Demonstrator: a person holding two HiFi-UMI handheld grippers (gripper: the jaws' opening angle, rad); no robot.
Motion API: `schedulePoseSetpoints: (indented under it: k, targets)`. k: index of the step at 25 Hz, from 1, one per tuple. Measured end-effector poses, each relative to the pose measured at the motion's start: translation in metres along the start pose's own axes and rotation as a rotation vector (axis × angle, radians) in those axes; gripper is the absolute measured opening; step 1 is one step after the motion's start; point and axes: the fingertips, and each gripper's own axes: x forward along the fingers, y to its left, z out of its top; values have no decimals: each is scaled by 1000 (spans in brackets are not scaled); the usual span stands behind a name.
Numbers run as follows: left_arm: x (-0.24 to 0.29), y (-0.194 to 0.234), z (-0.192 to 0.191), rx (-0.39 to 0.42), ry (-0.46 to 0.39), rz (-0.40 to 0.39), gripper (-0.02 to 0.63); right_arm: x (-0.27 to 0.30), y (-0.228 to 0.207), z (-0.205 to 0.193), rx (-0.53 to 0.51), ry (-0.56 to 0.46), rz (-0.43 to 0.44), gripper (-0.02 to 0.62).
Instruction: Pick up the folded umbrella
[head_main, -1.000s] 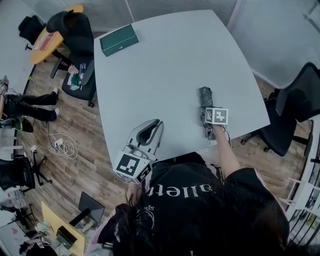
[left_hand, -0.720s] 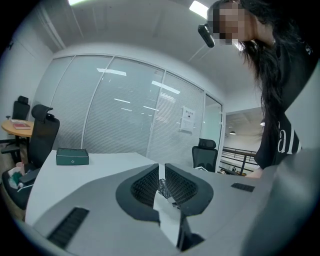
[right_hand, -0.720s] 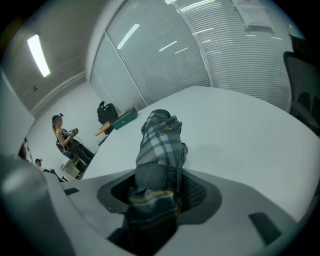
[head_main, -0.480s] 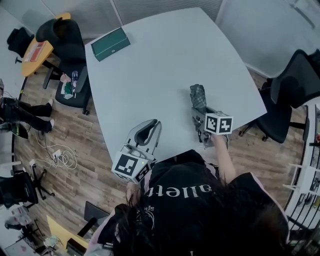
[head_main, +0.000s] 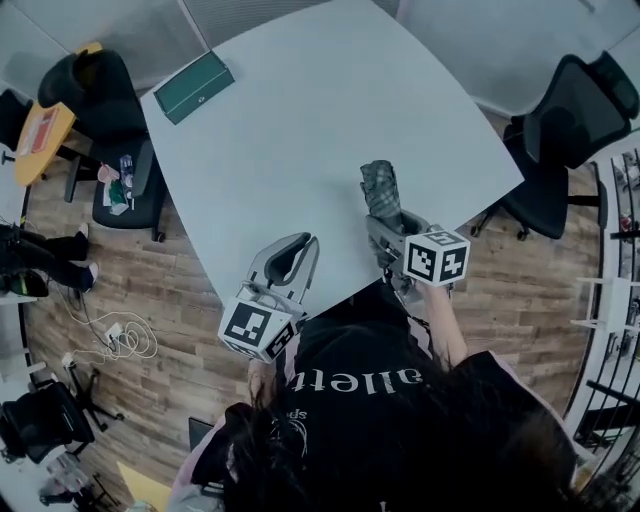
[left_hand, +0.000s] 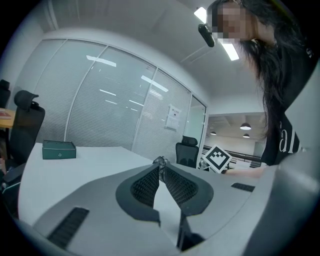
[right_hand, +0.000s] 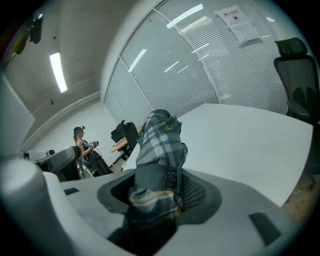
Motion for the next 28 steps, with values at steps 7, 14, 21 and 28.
schedulePoseSetpoints:
  k: [7, 14, 21, 28]
  targets:
    - [-13, 2, -5, -3, 1, -61, 55, -14, 30, -17, -1, -12, -21, 232]
    - [-9, -5, -4, -17, -13, -65, 54, -25, 37, -22, -10, 10, -14, 232]
    - [-2, -14, -6, -20, -15, -26, 54, -30, 34, -22, -37, 34, 21, 232]
    - [4, -41, -11, -24, -14, 21, 55, -44, 26, -27, -92, 66, 64, 232]
